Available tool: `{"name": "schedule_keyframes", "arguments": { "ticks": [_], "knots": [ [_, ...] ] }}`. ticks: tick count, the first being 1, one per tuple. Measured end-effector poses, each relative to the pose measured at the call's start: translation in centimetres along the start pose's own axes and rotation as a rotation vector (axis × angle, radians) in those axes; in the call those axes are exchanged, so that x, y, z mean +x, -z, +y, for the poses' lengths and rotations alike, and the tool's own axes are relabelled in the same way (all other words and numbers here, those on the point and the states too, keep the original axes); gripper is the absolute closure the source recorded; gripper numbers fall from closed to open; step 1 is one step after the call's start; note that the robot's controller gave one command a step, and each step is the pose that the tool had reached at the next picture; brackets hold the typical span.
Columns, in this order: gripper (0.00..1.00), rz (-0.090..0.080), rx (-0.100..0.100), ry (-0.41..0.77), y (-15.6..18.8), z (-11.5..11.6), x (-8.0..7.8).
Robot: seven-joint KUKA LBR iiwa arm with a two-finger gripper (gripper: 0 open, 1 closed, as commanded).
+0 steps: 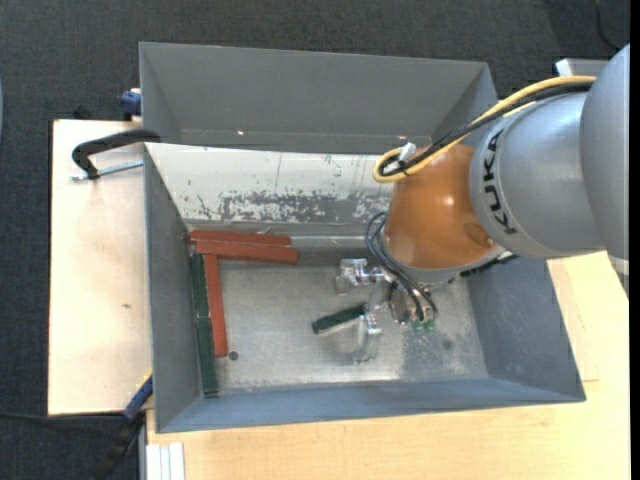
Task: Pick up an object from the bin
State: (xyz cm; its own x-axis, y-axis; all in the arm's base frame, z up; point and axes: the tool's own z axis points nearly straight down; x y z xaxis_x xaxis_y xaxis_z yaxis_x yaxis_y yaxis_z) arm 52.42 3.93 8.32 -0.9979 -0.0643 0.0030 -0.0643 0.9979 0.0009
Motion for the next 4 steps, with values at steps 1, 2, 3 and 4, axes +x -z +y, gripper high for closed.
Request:
{"name": "schedule_keyframes", "arguments": {
  "ticks": [1,2,3,4],
  "knots": [
    [0.00,-0.011,-0.001,-0.019,4.1,1.2,0.3],
    [0.00,-0.005,0.000,-0.002,-0.9,0.4,0.7],
    [1.00,-0.004,0.000,0.010,-1.2,1.4,1.5],
    [1.00,-0.003,0.000,0.010,-1.3,1.4,1.5]
  ]
}}
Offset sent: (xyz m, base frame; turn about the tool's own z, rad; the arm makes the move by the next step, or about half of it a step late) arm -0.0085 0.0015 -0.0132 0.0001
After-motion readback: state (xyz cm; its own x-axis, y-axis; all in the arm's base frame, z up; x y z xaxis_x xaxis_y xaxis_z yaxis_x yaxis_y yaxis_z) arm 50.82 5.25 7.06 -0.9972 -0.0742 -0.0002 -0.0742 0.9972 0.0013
